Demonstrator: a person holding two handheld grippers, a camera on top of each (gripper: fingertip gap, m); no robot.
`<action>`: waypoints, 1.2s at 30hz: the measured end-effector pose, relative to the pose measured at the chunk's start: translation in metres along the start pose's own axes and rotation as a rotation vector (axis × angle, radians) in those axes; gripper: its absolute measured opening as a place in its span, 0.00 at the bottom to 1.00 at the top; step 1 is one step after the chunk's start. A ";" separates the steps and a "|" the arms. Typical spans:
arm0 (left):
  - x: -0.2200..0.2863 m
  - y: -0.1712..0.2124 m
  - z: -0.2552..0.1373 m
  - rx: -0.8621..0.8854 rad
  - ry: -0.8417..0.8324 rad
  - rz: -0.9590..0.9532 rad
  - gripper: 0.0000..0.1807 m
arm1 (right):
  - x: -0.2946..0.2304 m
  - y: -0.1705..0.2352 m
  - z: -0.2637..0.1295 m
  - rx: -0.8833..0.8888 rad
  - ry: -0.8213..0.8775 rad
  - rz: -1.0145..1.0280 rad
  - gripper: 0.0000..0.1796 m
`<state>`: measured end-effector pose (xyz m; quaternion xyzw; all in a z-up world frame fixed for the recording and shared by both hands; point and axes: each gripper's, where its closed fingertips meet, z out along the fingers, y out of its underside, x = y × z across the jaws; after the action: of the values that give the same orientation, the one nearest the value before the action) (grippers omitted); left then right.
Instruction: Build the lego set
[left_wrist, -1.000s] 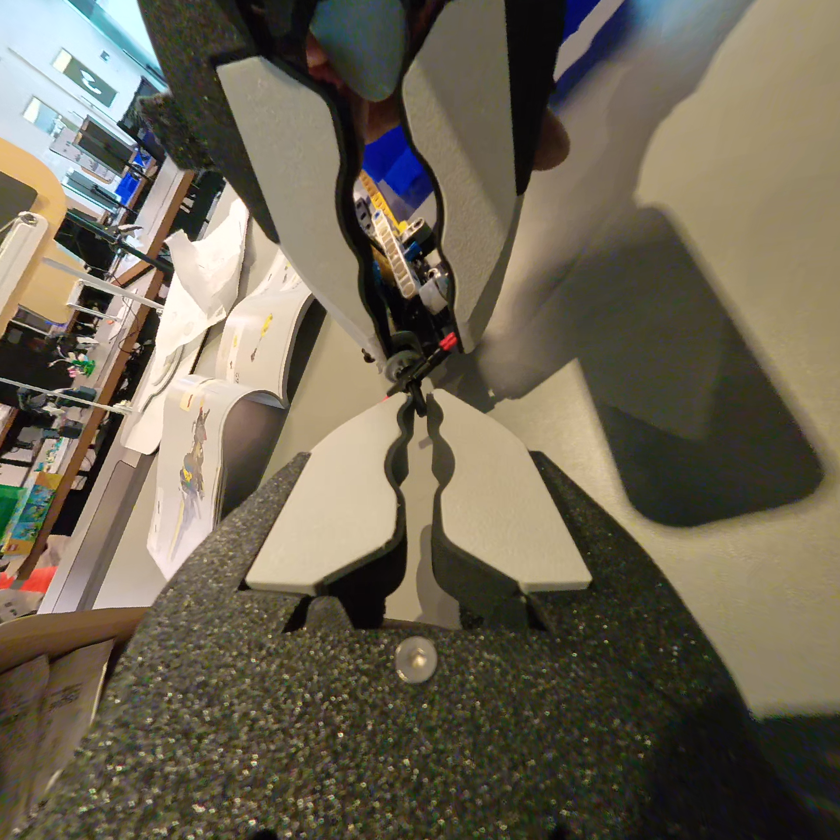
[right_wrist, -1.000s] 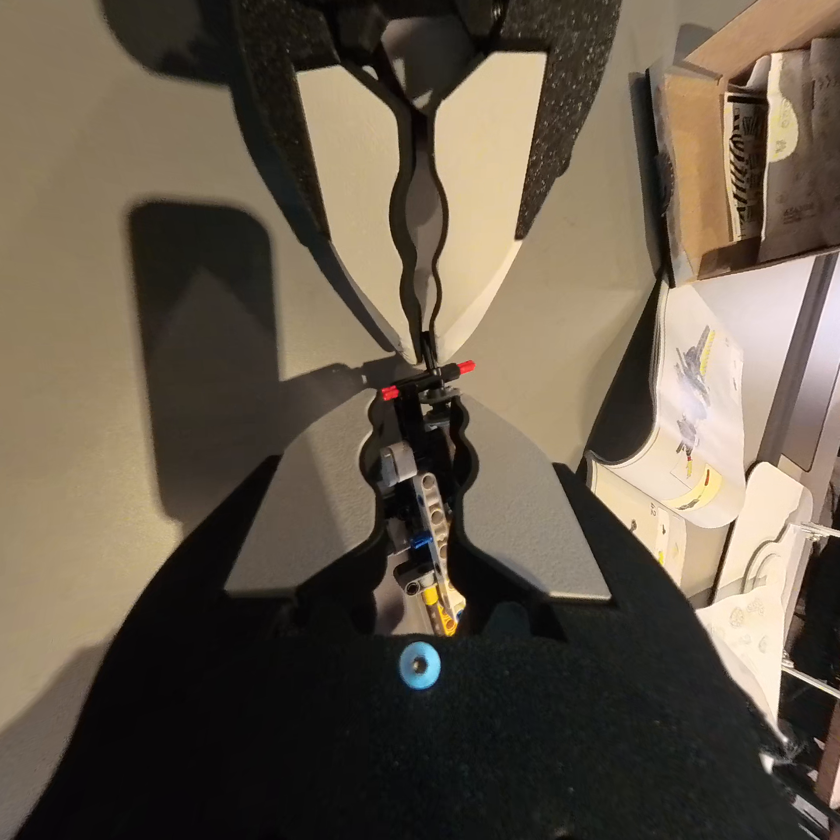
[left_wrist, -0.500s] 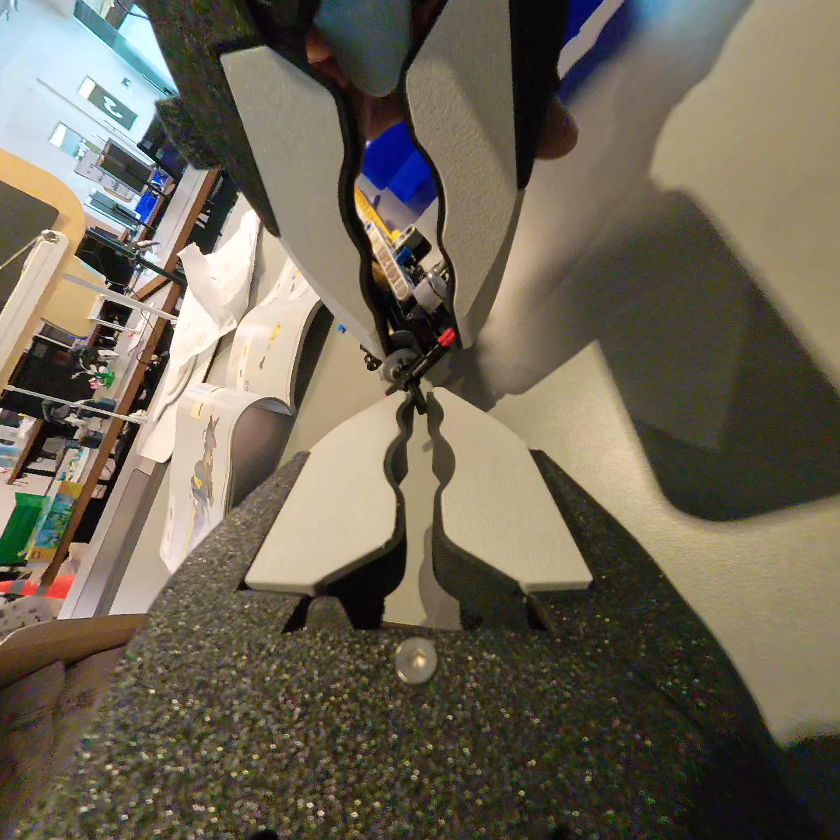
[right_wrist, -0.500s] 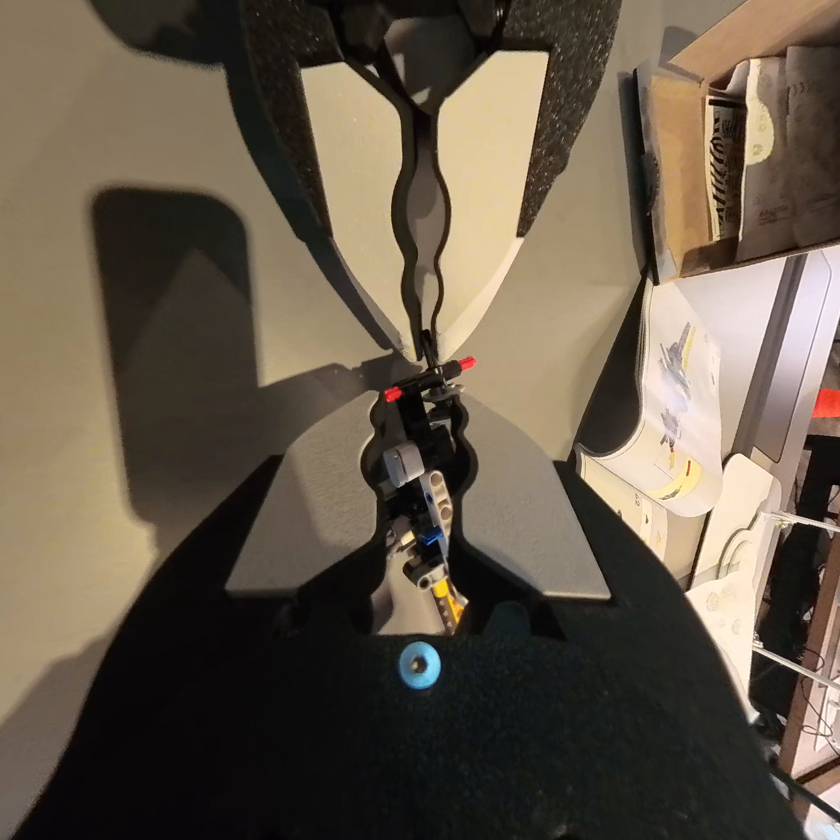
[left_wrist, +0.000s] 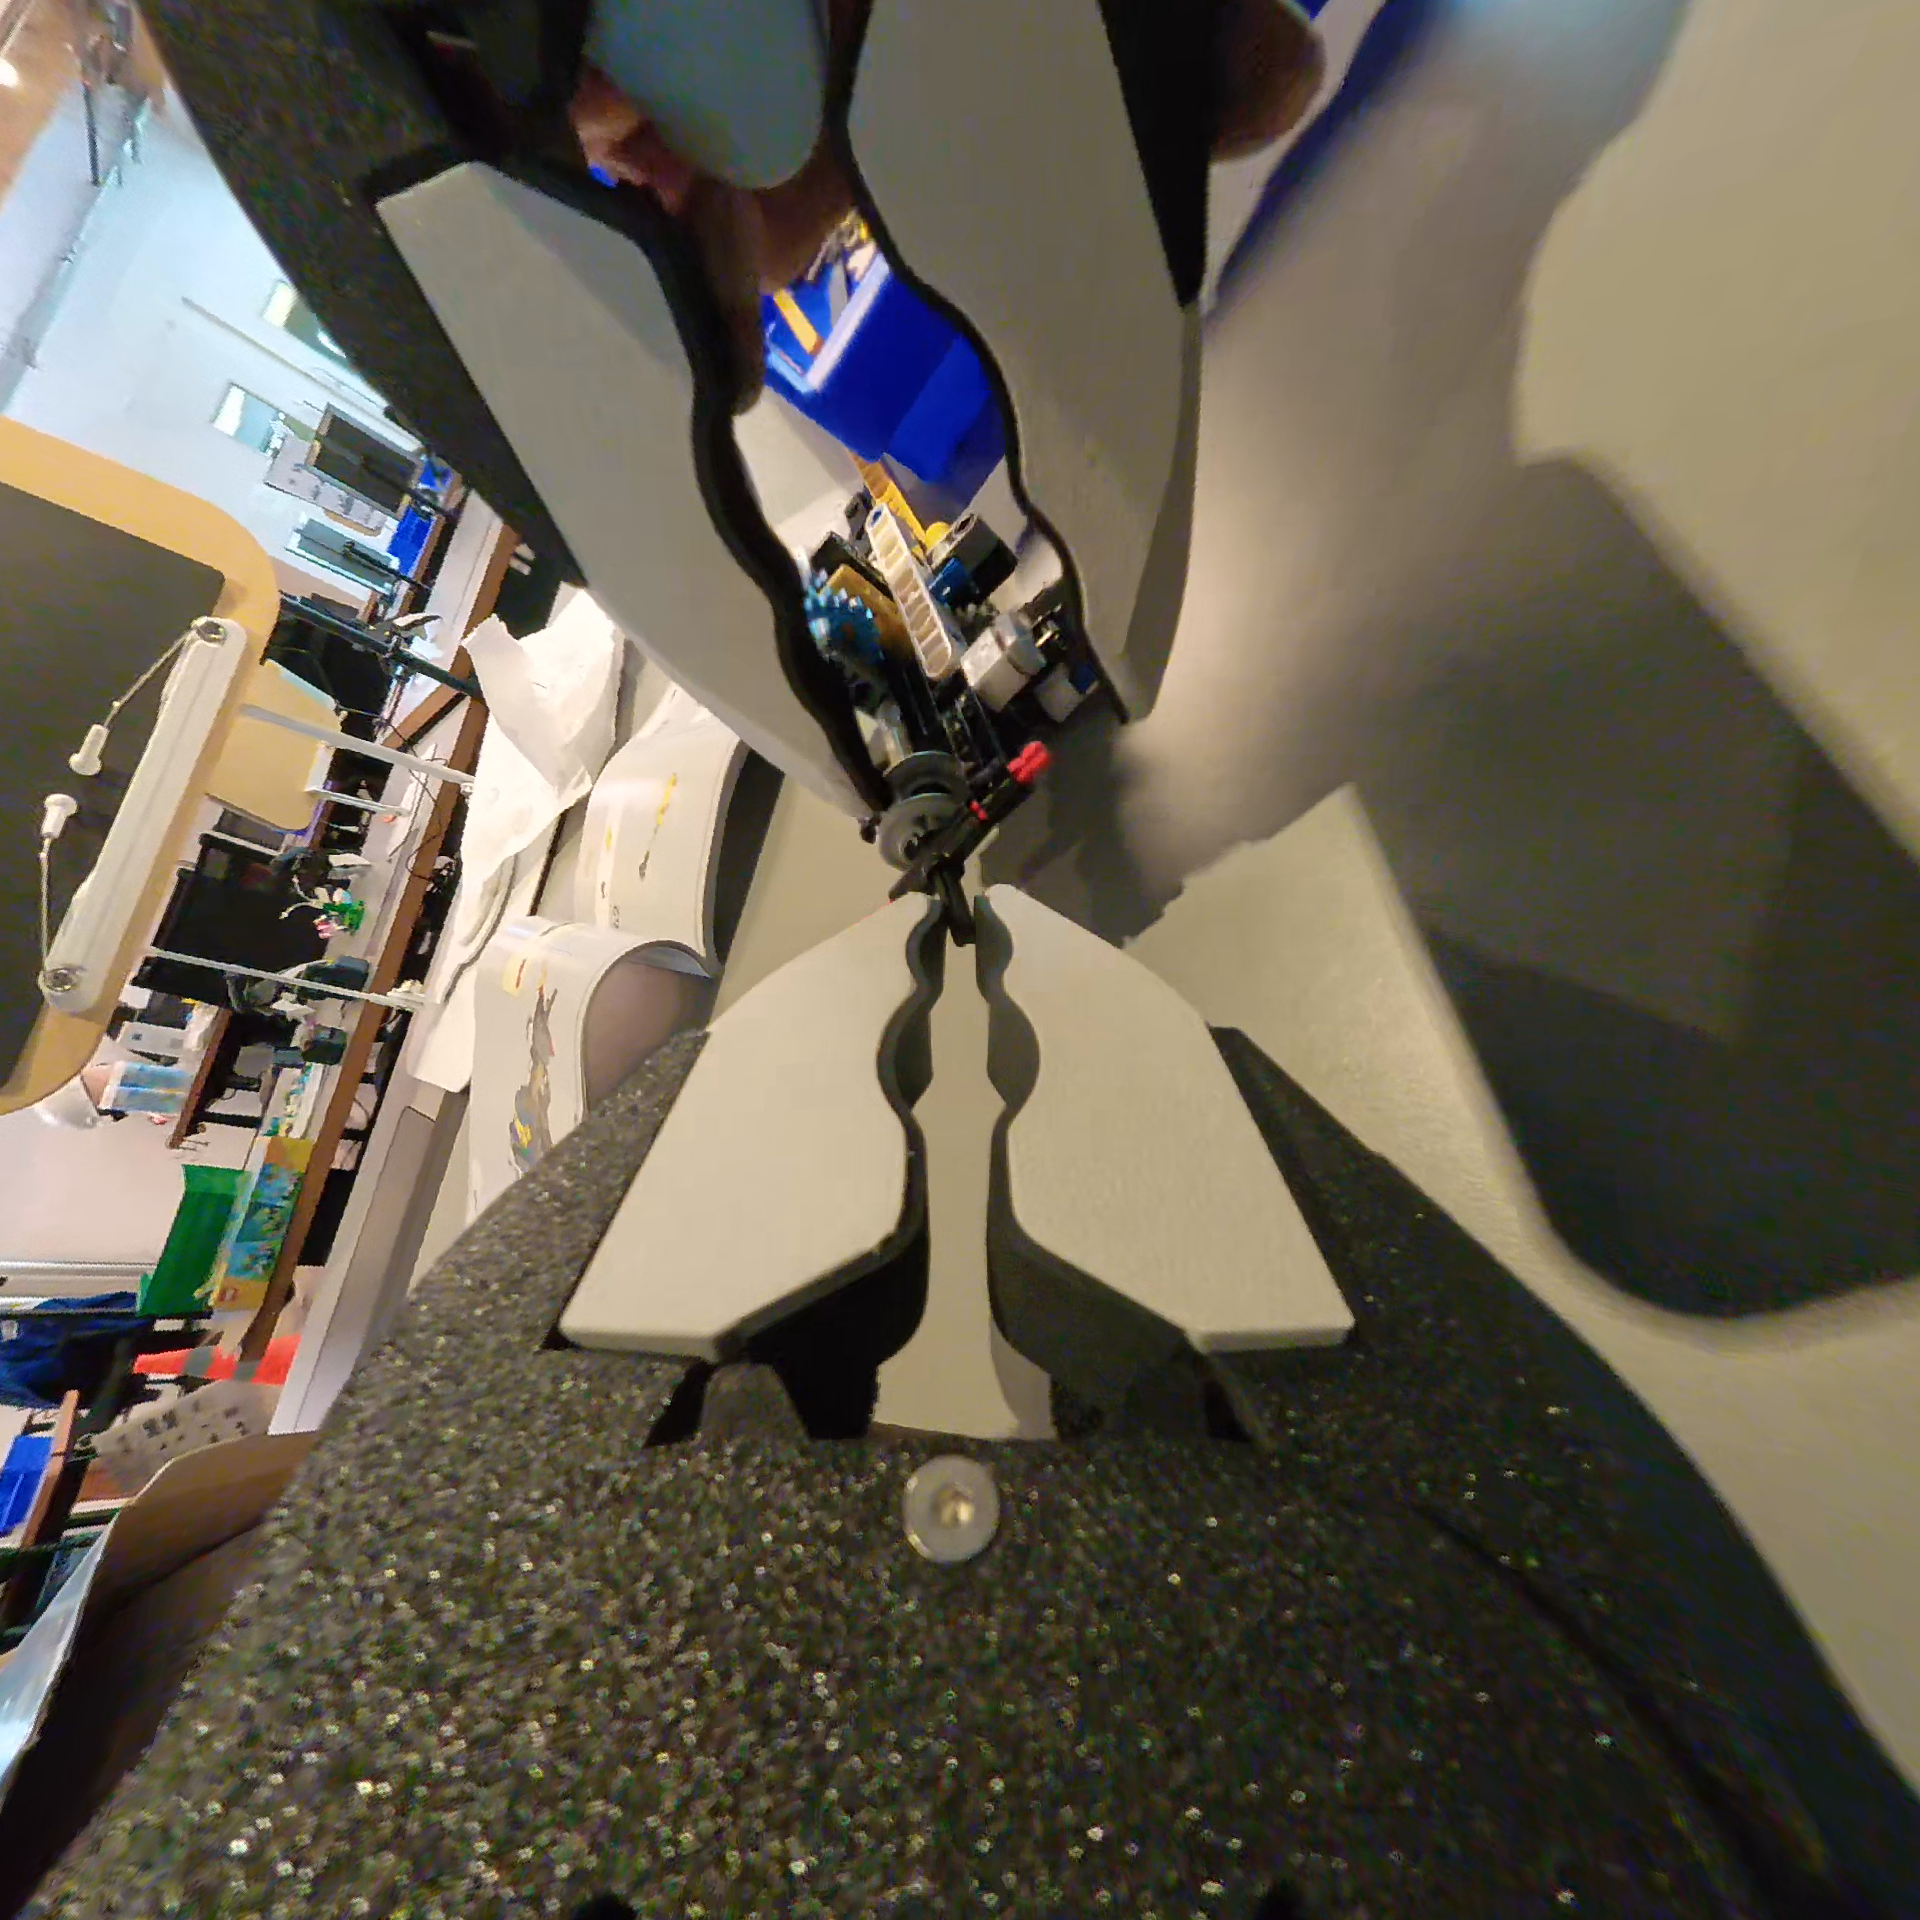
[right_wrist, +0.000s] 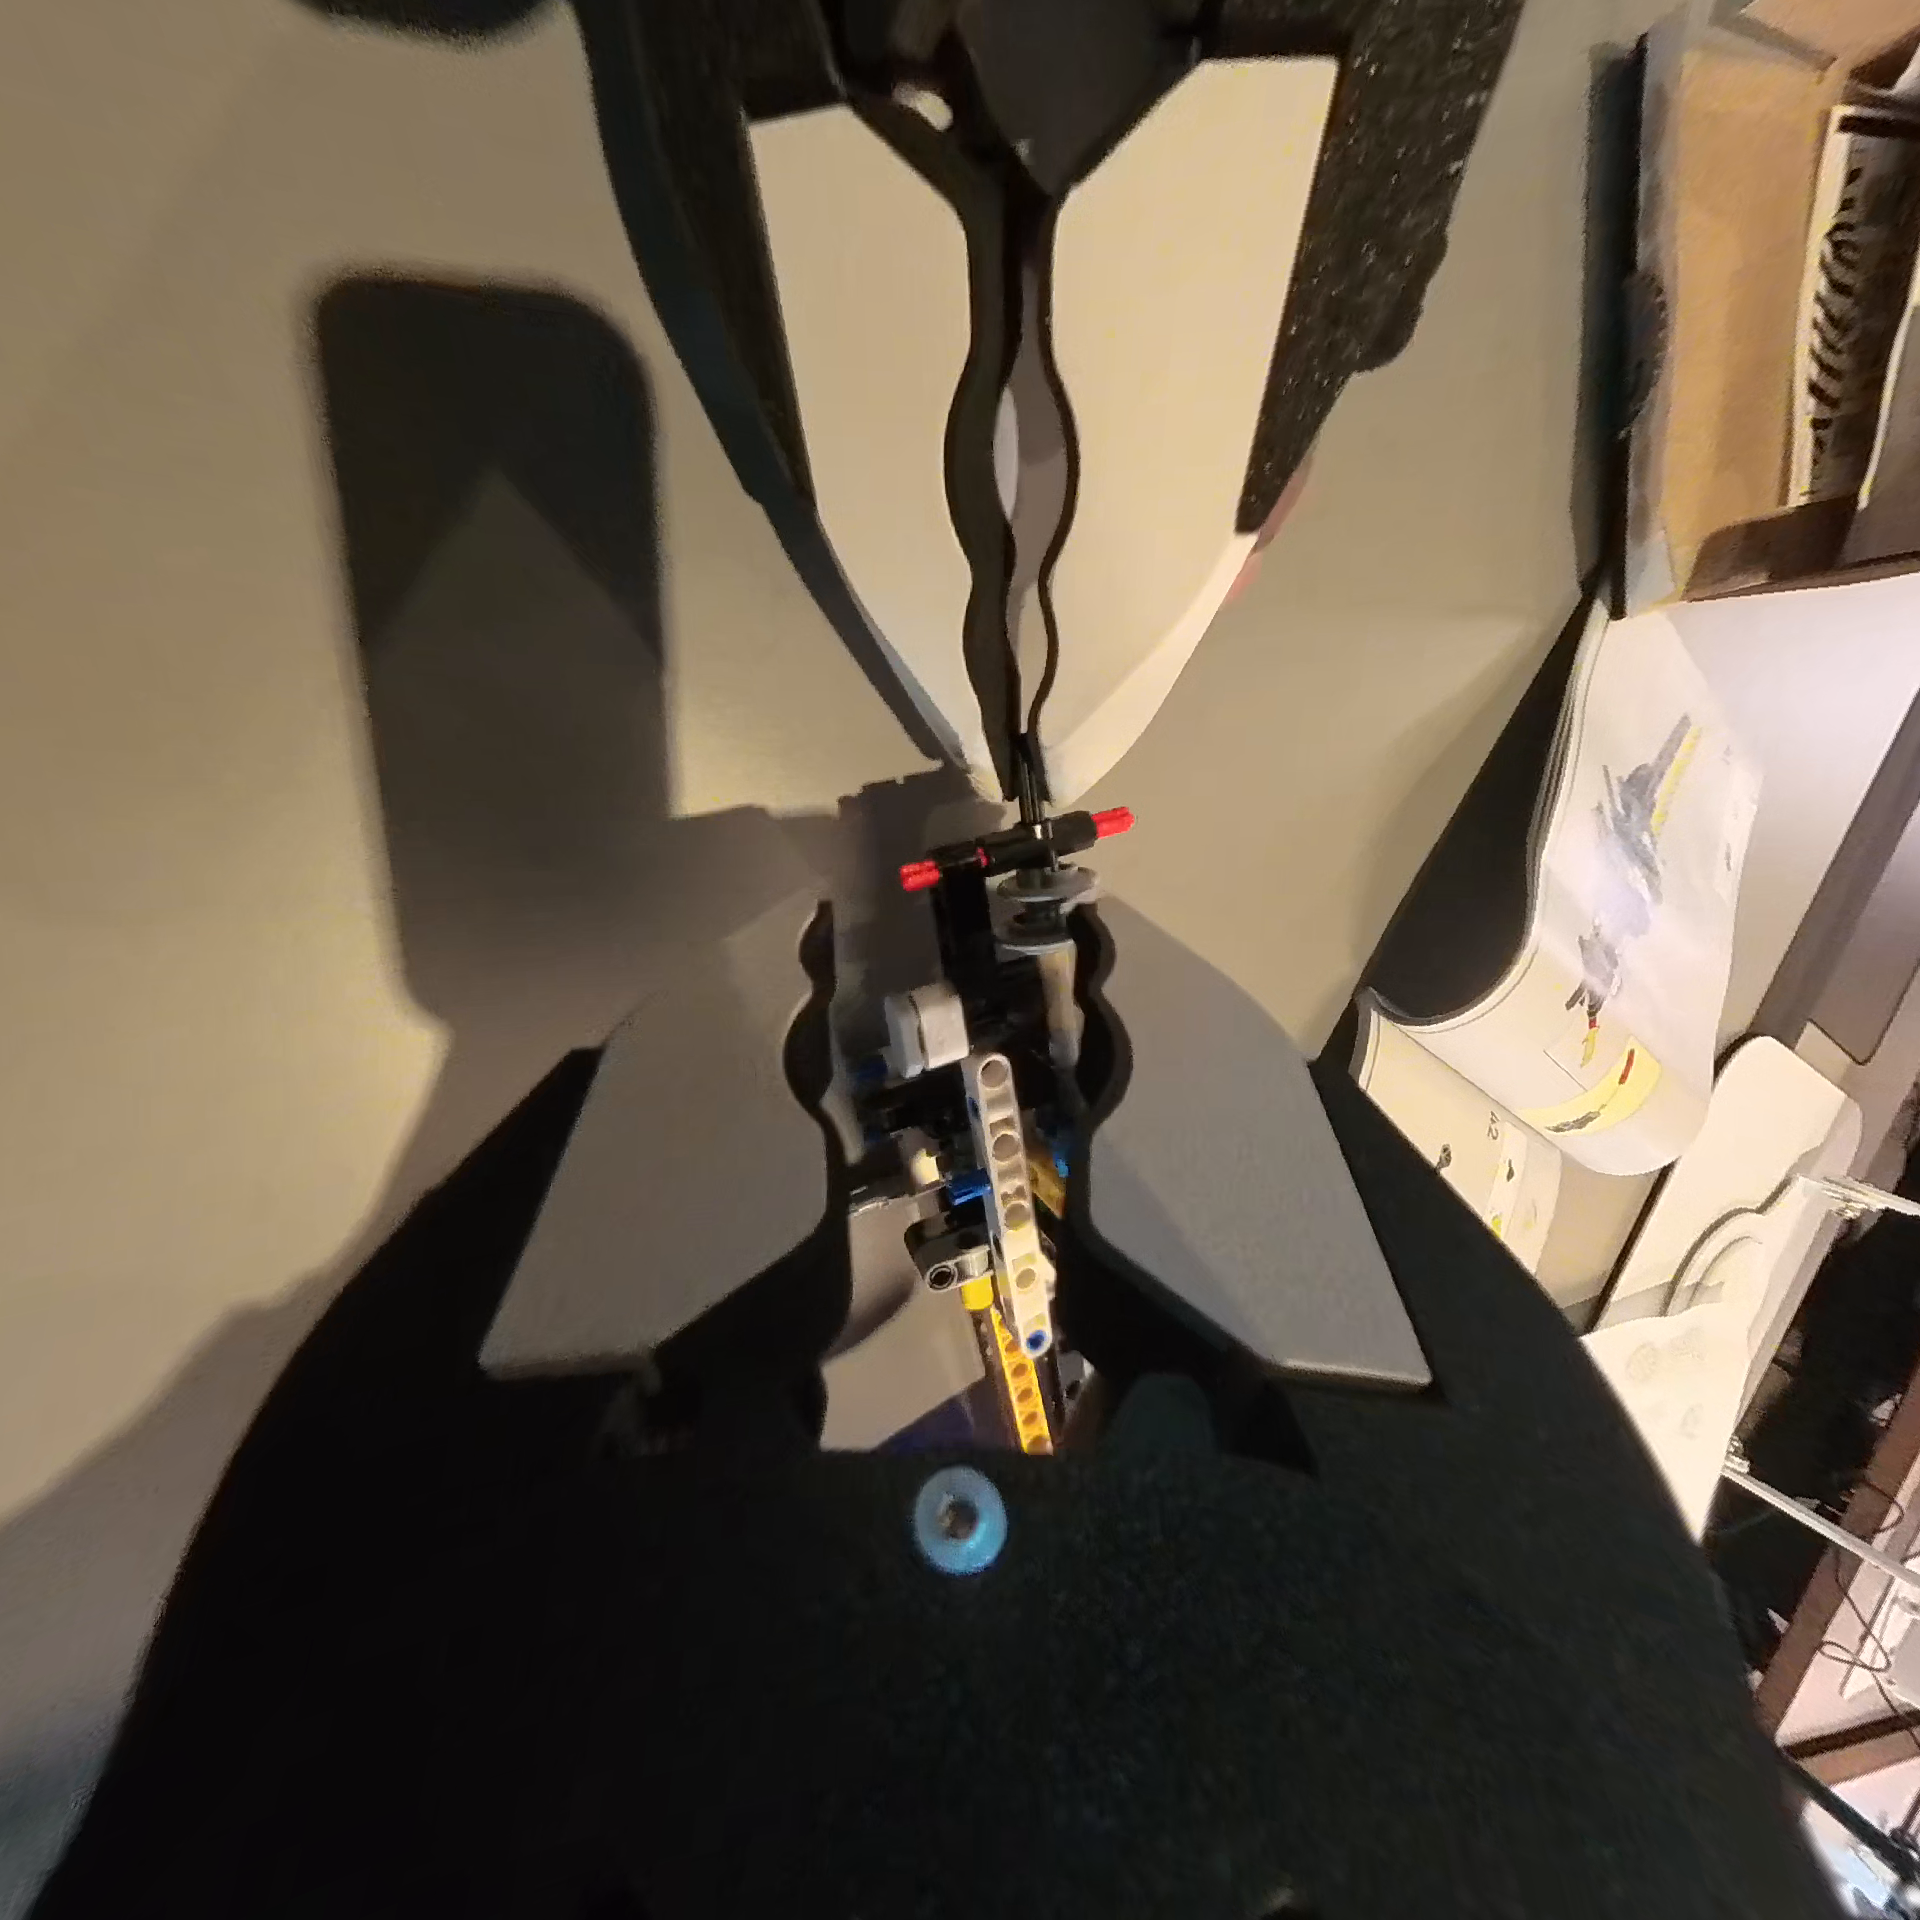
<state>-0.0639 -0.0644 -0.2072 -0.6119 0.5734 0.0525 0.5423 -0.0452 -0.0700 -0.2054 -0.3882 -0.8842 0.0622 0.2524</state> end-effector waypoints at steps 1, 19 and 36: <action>0.000 0.000 0.000 -0.002 0.001 0.003 0.03 | 0.001 0.000 -0.001 -0.007 -0.005 -0.004 0.25; 0.004 -0.002 0.001 -0.003 -0.014 0.084 0.03 | 0.003 0.004 0.017 -0.034 -0.142 -0.026 0.28; 0.001 0.010 -0.007 0.004 0.061 -0.212 0.07 | 0.003 0.006 0.018 -0.019 -0.130 -0.026 0.22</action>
<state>-0.0752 -0.0676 -0.2116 -0.6691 0.5218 -0.0250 0.5286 -0.0516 -0.0621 -0.2217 -0.3741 -0.9042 0.0755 0.1916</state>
